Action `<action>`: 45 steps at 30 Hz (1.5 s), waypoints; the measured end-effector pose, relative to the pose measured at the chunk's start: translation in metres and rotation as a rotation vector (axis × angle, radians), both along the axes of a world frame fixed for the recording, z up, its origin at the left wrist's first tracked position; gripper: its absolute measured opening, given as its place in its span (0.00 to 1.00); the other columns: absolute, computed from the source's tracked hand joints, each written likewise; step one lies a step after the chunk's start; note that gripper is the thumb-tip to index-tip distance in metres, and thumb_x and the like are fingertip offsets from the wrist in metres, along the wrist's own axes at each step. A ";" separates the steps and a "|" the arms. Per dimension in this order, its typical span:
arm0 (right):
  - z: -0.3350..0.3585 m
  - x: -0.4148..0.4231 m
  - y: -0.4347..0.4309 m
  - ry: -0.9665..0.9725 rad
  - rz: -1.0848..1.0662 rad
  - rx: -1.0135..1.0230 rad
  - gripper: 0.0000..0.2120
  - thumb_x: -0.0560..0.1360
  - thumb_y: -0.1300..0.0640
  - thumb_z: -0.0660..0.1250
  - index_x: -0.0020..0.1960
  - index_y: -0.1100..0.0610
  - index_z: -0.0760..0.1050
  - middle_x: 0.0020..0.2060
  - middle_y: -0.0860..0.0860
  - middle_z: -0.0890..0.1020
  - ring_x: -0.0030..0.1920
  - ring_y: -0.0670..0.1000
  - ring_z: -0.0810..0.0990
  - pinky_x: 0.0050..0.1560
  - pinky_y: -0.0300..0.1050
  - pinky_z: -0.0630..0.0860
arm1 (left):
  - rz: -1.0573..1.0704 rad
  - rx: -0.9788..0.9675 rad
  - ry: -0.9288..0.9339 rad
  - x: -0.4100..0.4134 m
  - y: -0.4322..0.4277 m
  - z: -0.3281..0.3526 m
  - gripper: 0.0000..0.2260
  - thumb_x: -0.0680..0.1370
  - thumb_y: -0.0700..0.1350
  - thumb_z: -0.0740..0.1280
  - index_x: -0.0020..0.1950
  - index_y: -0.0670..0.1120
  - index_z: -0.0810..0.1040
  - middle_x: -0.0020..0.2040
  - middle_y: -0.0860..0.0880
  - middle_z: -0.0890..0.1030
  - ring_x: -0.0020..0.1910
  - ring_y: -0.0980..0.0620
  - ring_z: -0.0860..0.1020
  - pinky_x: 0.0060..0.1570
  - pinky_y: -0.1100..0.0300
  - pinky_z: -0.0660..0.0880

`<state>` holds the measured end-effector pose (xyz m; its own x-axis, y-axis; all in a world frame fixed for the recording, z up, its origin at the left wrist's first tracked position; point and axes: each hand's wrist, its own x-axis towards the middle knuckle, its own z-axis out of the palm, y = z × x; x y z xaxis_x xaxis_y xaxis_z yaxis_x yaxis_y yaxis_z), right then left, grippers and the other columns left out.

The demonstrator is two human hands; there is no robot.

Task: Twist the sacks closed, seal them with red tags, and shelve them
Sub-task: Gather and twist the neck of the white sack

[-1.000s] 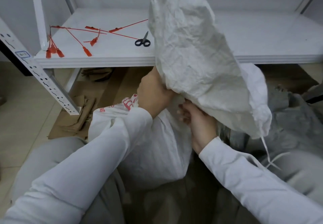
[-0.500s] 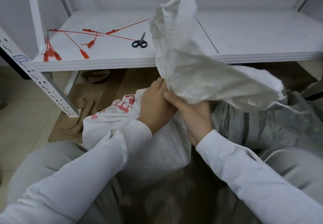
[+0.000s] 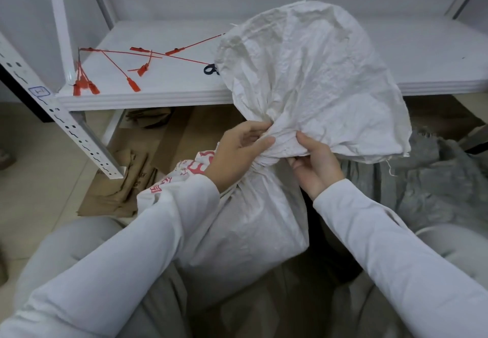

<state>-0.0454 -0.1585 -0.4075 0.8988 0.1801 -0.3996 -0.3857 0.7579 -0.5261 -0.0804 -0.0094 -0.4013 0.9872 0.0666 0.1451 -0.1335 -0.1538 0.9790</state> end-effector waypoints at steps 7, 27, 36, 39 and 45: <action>0.001 0.000 -0.001 -0.045 0.069 0.025 0.21 0.76 0.68 0.62 0.69 0.68 0.69 0.64 0.62 0.77 0.65 0.58 0.77 0.70 0.52 0.70 | -0.092 -0.179 0.334 0.006 0.016 0.013 0.21 0.72 0.41 0.75 0.63 0.41 0.75 0.55 0.47 0.83 0.55 0.51 0.82 0.57 0.60 0.77; -0.007 -0.013 -0.006 0.110 -0.129 -0.550 0.08 0.72 0.67 0.71 0.41 0.58 0.74 0.31 0.52 0.76 0.22 0.44 0.71 0.22 0.35 0.69 | 0.021 0.439 -0.178 0.013 -0.009 -0.009 0.13 0.72 0.36 0.72 0.56 0.39 0.78 0.43 0.55 0.77 0.44 0.65 0.77 0.45 0.75 0.68; 0.006 -0.057 0.018 -0.287 0.065 -0.632 0.16 0.66 0.59 0.76 0.53 0.55 0.82 0.51 0.51 0.85 0.55 0.50 0.83 0.58 0.48 0.78 | 0.107 0.891 -0.192 0.007 -0.016 -0.015 0.07 0.78 0.41 0.62 0.51 0.42 0.78 0.48 0.45 0.74 0.45 0.47 0.74 0.41 0.54 0.73; 0.007 -0.053 0.020 -0.231 0.033 -0.663 0.25 0.62 0.52 0.80 0.57 0.56 0.81 0.52 0.50 0.85 0.55 0.47 0.83 0.59 0.45 0.78 | 0.127 0.864 -0.189 0.001 -0.022 -0.018 0.06 0.78 0.41 0.62 0.51 0.41 0.77 0.48 0.44 0.76 0.44 0.47 0.76 0.43 0.54 0.74; -0.001 -0.041 0.013 -0.016 -0.069 -0.505 0.19 0.67 0.57 0.78 0.56 0.61 0.81 0.48 0.55 0.86 0.51 0.53 0.85 0.54 0.49 0.81 | 0.028 1.056 -0.351 -0.005 -0.031 -0.024 0.10 0.77 0.38 0.65 0.56 0.43 0.81 0.48 0.41 0.80 0.43 0.43 0.79 0.40 0.54 0.76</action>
